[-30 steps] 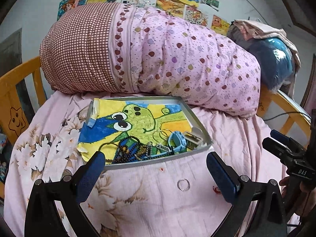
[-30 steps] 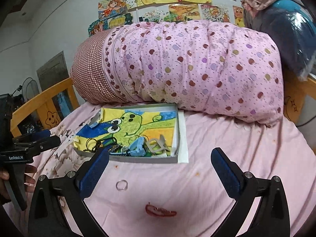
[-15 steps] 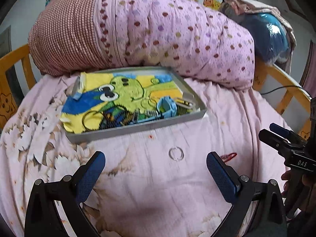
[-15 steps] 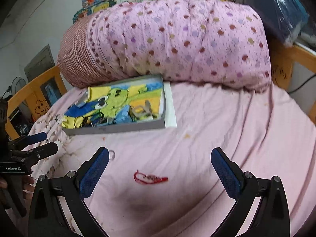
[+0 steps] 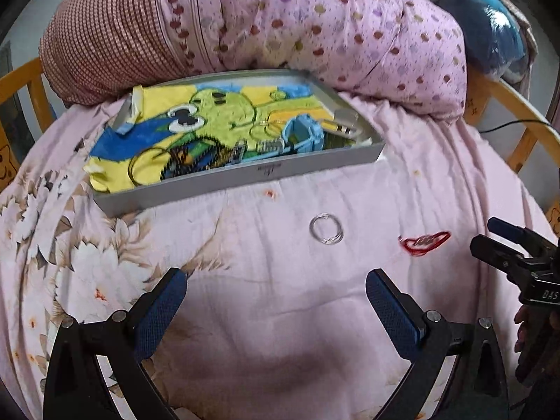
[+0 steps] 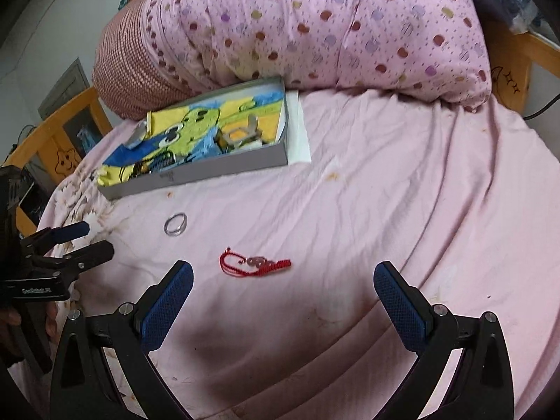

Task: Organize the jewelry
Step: 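Withdraw both tools toward the small silver ring and red bracelet, then grasp the small silver ring with the left tool while the right tool grasps the red string bead bracelet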

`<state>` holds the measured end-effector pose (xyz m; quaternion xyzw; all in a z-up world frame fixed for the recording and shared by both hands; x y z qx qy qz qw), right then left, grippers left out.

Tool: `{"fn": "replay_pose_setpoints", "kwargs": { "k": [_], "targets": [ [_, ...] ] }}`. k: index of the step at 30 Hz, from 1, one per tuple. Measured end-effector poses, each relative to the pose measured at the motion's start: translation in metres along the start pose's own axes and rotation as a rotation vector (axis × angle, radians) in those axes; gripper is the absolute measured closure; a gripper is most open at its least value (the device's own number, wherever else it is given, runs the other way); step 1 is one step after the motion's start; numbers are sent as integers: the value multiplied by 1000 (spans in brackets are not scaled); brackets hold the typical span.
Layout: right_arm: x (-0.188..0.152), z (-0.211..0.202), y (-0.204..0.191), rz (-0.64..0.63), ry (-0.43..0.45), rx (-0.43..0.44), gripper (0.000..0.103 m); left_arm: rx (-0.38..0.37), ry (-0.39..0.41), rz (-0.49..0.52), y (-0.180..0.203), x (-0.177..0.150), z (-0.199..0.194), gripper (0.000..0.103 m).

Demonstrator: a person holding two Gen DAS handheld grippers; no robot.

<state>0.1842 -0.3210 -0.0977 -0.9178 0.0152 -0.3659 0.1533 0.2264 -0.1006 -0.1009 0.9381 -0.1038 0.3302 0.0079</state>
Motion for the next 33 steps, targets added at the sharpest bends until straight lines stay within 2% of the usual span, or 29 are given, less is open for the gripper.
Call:
{"fn": "replay_pose_setpoints", "kwargs": {
  "k": [5,12,19,24,26,27,28,30,32,33],
  "targets": [
    [-4,13,-2,-33,-34,-2,2,-1,-28,34,2,-6,17,0],
    [-8,31,-4,-111,-62,-20,2,-64,-70,53,14,-1,40,0],
    [-9,47,-5,-145,-86,-24,2,-94,-50,22,15,15,55,0],
    [-9,51,-9,-157,-93,-6,2,-102,-36,45,22,23,65,0],
    [-9,53,-10,-161,-95,-5,4,-105,-26,59,25,24,67,0],
    [-9,54,-11,-163,-95,-4,10,-113,-16,69,27,25,67,0],
    [-9,55,-11,-164,-99,-6,17,-118,-11,76,29,25,67,1],
    [-9,58,-12,-170,-105,-15,19,-123,-2,97,33,25,68,6],
    [-9,59,-13,-179,-108,-17,20,-131,8,117,37,25,67,18],
    [-9,59,-14,-184,-110,-18,21,-140,14,127,39,26,66,20]
  ]
}}
Point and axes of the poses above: each gripper's, at about its wrist camera, not at the fingertips, and z roughly the way its jaws point, y to its right, x to its top, the point moved 7 cm from there along z, roughly the way its jaws point, and after that the axes turned 10 degrees about x, right-handed, at the moved point
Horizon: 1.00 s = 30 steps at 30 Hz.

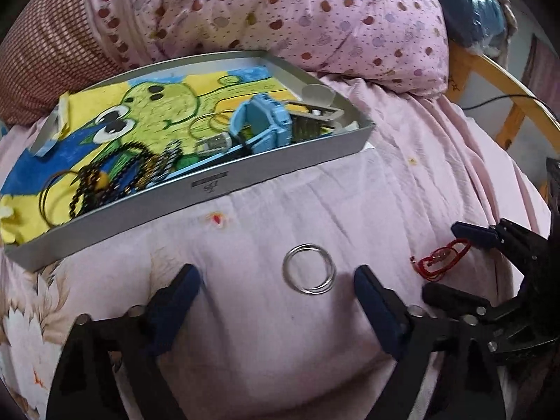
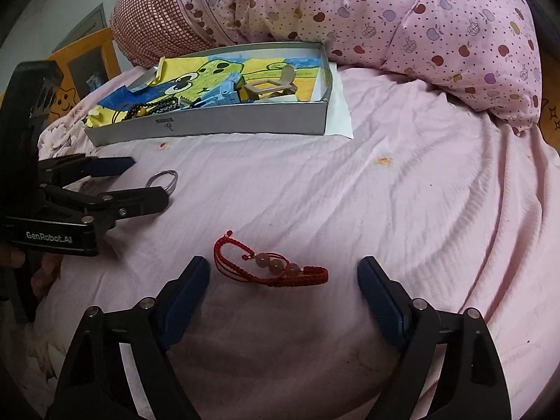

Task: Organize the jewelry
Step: 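Grasp the small silver ring with the left tool while the right tool grasps the red string bead bracelet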

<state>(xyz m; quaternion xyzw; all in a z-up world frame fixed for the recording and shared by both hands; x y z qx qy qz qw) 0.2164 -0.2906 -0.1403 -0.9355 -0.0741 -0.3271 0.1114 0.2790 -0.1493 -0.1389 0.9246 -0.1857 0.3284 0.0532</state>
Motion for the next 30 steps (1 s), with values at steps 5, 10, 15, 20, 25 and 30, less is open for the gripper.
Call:
{"fn": "replay_pose_setpoints", "kwargs": {
  "k": [5,10,15,20,25,30],
  "targets": [
    [1,-1,-1,-7,2,-2,31,-23,4,25,6,0,0,46],
    [4,1,-3,-17,6,5,51,-23,2,39,9,-1,0,66],
    [5,1,-7,-34,8,7,72,-21,-1,52,10,-1,-1,77],
    [5,1,-10,-46,7,13,86,-9,-1,75,12,-6,-5,77],
    [4,-2,-8,-30,21,27,95,-20,-2,54,11,-10,-13,77],
    [5,-5,-7,-16,45,40,96,-38,-10,33,10,-16,-22,77]
  ]
}}
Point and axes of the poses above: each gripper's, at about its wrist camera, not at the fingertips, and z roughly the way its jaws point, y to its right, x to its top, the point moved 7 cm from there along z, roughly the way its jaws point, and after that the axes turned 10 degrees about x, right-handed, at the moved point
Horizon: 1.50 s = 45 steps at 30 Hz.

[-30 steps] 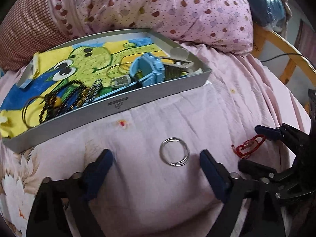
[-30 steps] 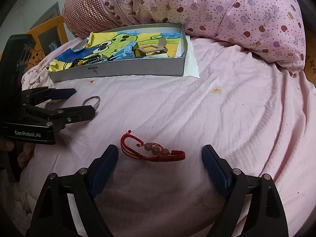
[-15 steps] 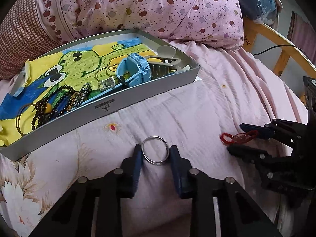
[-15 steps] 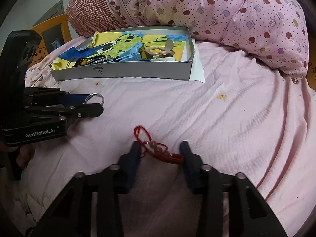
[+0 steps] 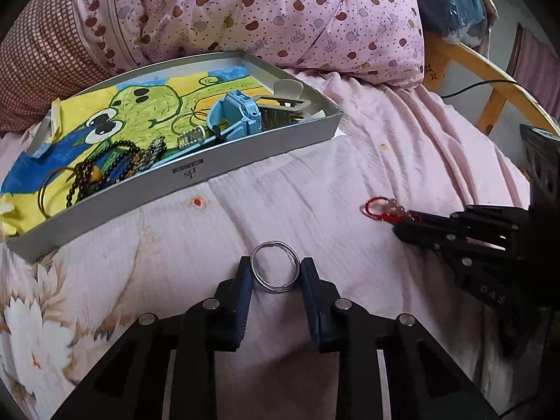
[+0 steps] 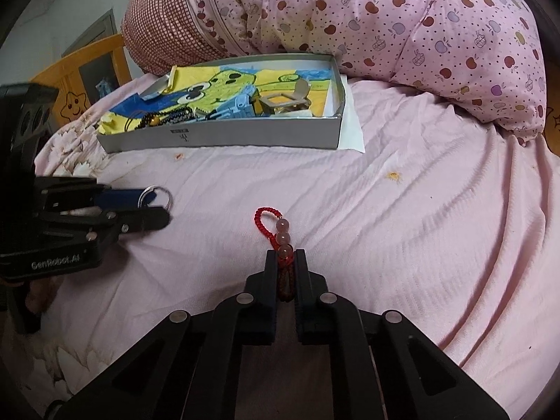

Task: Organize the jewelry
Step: 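Grasp the small silver ring with the left tool while the right tool grasps the red string bead bracelet, then carry the small ring and red bracelet over the grey tray with both tools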

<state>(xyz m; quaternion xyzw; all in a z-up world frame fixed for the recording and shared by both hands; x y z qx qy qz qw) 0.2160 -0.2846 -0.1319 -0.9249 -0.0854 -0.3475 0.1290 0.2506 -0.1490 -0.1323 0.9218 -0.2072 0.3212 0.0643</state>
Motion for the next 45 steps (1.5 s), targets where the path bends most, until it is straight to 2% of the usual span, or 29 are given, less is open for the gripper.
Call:
{"fn": "replay_pose_setpoints", "kwargs": {
  "k": [14,23,28,36,45],
  "targets": [
    [22,-25,-18,-14,108,21,96,-21,40,-43,-6,3,-31,77],
    [64,-31,-35,-22,181,19,96,13,95,-107,-46,35,-46,77],
    [97,-14,-43,-9,197,54,96,63,117,-156,-83,56,-43,77],
    [147,30,-59,-40,170,86,96,126,144,-217,-134,89,-28,77],
    [161,79,-77,-57,94,105,96,191,97,-286,-184,91,-6,77]
  ]
}}
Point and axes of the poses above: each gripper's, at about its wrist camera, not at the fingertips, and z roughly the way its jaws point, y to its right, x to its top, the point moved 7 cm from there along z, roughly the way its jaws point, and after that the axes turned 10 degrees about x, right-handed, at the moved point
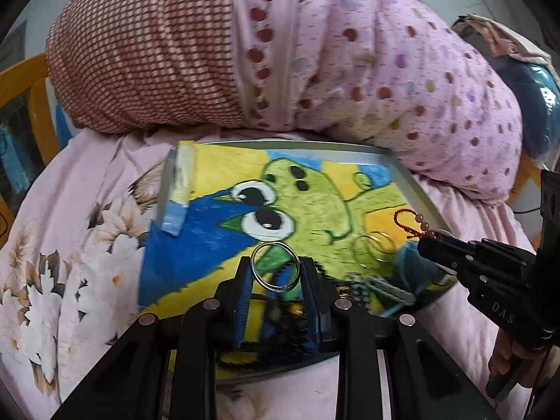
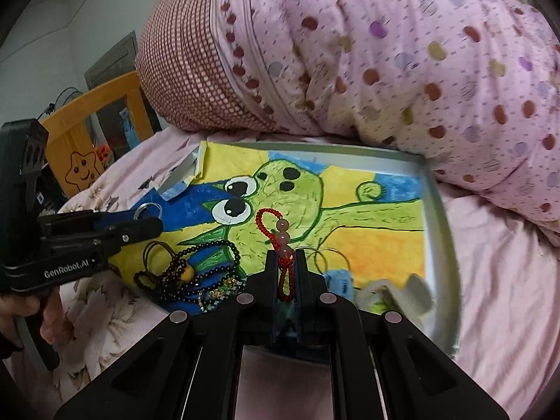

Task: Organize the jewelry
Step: 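Carry the small ring and red bracelet over the grey tray with both tools, then open both tools to release the ring and bracelet into the tray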

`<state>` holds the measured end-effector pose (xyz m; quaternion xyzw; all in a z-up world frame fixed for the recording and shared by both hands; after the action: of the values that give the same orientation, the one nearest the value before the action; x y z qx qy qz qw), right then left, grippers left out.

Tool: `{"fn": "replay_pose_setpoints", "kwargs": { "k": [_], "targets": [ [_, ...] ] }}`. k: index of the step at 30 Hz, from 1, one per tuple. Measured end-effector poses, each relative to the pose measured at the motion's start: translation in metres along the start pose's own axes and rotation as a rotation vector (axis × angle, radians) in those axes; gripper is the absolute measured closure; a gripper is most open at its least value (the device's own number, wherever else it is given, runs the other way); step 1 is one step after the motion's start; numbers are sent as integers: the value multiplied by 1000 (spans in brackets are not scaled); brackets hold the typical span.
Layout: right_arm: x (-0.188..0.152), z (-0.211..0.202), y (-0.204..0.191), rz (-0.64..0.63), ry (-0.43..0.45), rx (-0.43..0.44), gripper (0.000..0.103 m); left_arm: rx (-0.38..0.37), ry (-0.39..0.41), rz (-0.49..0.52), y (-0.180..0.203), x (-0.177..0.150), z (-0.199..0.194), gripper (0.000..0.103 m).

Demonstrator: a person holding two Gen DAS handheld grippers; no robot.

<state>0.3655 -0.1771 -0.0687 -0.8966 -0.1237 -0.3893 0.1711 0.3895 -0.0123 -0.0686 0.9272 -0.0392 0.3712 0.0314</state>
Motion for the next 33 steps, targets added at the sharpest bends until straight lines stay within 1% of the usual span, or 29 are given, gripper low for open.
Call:
{"fn": "replay_pose_setpoints", "kwargs": {
  "k": [4,8,19,25,27,30,32,33],
  "targets": [
    [-1,17,0,20,-25,5,96,18,-22,-7,-11,-4,11,77],
    [-4,27,-2,19,-40,10,96,21,-35,-12,-15,-6,18,77],
    [-3,37,-4,10,-54,15,96,14,-47,-29,-19,-8,27,77],
    [-7,47,-4,28,-87,26,95,7,-87,-32,-17,-11,35,77],
    [-8,49,-3,39,-97,36,94,-1,-110,-50,-17,-13,38,76],
    [-10,49,-3,34,-102,31,92,-5,-127,-76,-20,-14,40,76],
    [-11,47,-2,31,-103,27,86,1,-130,-79,-21,-15,39,76],
    [-10,46,-2,34,-99,26,82,1,-130,-81,-21,-14,38,76]
  ]
}}
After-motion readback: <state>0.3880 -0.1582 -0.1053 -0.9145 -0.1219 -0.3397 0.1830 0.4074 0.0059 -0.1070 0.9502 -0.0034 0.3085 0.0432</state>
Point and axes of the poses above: each gripper's, at about its wrist camera, not at the fingertips, and z roughly the way its jaws point, y to its right, x to its top, the point moved 7 cm from there along z, roughly the way its jaws point, and after that the axes turned 10 degrees about x, right-handed, at the moved point
